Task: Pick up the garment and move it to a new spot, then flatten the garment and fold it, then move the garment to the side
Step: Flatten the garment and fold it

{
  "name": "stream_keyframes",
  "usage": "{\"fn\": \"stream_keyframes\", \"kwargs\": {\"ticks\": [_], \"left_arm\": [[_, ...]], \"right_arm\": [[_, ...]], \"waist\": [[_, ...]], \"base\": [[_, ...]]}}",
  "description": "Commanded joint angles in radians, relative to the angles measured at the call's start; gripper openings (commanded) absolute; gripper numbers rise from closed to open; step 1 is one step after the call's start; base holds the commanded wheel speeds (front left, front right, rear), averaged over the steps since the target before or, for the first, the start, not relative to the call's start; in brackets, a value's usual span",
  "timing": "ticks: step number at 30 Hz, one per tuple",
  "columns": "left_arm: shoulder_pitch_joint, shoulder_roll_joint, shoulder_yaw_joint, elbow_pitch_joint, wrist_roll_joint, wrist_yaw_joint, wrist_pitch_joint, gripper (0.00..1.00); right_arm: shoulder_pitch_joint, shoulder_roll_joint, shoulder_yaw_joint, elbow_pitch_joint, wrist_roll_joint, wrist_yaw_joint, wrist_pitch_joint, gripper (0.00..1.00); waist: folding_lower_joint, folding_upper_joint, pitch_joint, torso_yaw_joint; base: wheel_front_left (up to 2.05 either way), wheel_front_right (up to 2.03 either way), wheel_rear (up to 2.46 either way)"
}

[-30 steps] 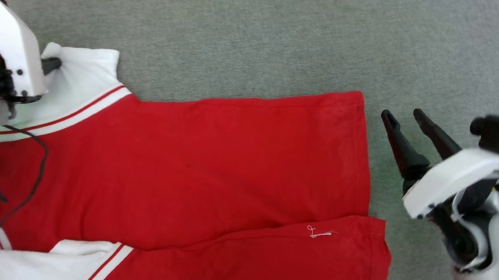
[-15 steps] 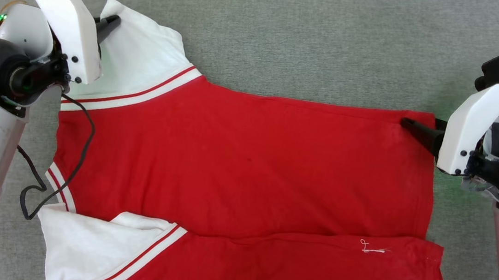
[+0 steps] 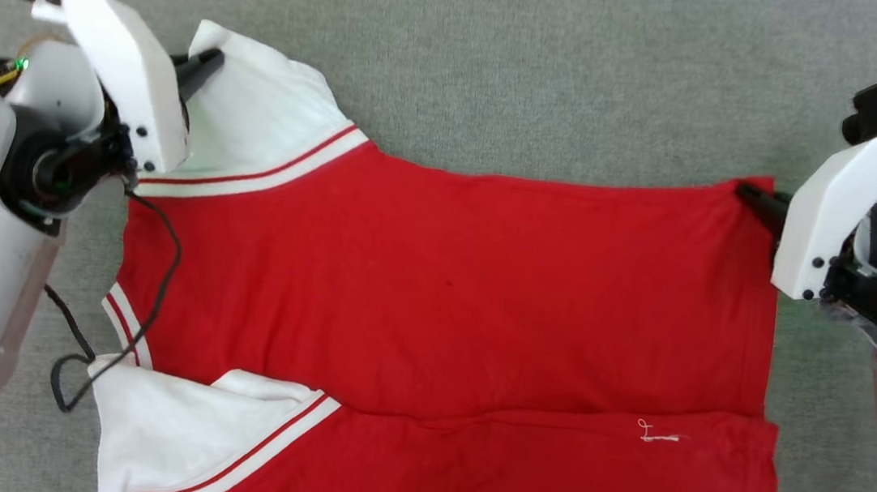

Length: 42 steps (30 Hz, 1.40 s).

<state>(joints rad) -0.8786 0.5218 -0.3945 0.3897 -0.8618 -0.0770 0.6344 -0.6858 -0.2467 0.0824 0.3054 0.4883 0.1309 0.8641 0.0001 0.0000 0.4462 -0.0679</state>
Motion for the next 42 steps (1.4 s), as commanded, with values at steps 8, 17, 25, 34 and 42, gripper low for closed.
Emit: {"fn": "stream_keyframes", "kwargs": {"ticks": [8,17,25,34,42], "left_arm": [[0.311,-0.001,0.068,-0.118,-0.062,0.020,-0.167,0.00],[0.627,-0.027,0.072,-0.240,-0.089,0.100,-0.245,0.00],[0.825,-0.051,0.066,-0.287,-0.108,0.152,-0.281,0.00],[0.917,-0.075,0.054,-0.276,-0.034,0.194,-0.406,1.00],[0.924,-0.089,0.062,-0.355,0.094,0.238,-0.604,1.00]], "right_arm": [[0.212,-0.028,-0.029,-0.109,0.005,0.000,-0.101,0.00],[0.446,-0.013,-0.091,-0.149,0.030,0.000,-0.126,0.00],[0.615,0.013,-0.150,-0.145,0.037,-0.001,-0.168,0.00],[0.719,0.036,-0.150,-0.166,0.028,0.000,-0.260,1.00],[0.768,0.009,-0.208,-0.333,-0.009,0.000,-0.272,1.00]], "waist": [[-0.0001,0.0000,-0.208,0.040],[-0.0001,0.0000,-0.308,0.078],[-0.0001,0.0000,-0.350,0.084],[-0.0001,0.0000,-0.398,0.068],[-0.0001,0.0000,-0.460,0.066]], "base": [[0.00,0.00,0.00],[0.00,0.00,0.00],[0.00,0.00,0.00],[0.00,0.00,0.00],[0.00,0.00,0.00]]}}
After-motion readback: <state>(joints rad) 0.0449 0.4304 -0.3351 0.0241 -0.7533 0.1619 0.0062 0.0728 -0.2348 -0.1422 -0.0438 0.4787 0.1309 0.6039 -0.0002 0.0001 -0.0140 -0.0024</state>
